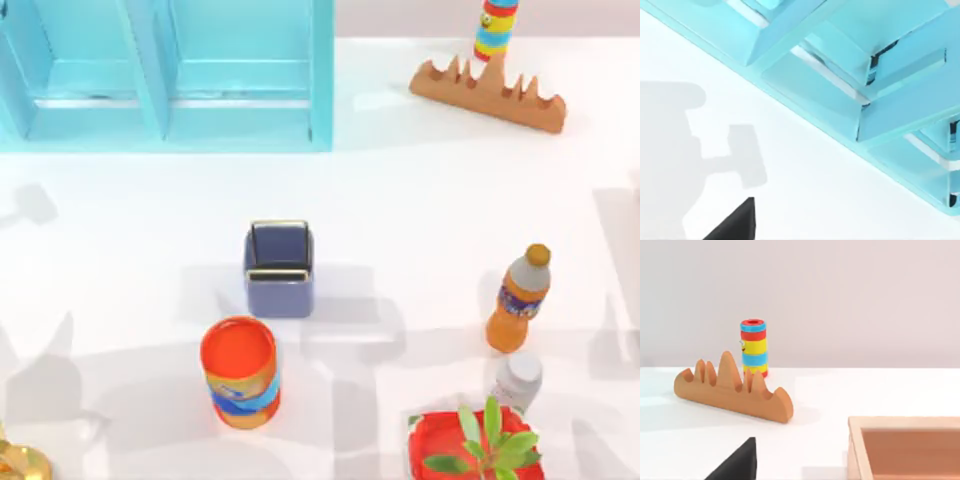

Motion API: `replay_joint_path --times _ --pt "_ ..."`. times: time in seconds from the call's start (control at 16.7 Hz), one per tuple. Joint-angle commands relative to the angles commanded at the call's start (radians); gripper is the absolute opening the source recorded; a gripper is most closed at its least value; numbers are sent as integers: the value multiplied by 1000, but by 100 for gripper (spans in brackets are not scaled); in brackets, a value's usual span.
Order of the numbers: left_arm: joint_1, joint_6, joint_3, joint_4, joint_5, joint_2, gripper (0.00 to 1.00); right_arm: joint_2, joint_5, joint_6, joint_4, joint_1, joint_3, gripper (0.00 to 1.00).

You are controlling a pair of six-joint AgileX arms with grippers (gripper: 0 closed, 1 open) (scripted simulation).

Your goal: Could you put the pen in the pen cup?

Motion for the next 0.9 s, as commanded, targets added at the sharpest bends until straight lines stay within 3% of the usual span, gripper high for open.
replay_joint_path --times 0.18,0.42,0.9 --pt "99 -64 174 -95 24 320 100 0 0 0 0 0 0 100" --pt "196 -122 326 -190 -5 608 100 0 0 0 0 0 0 100" --pt "240 -145 361 -232 -51 731 100 0 0 0 0 0 0 100"
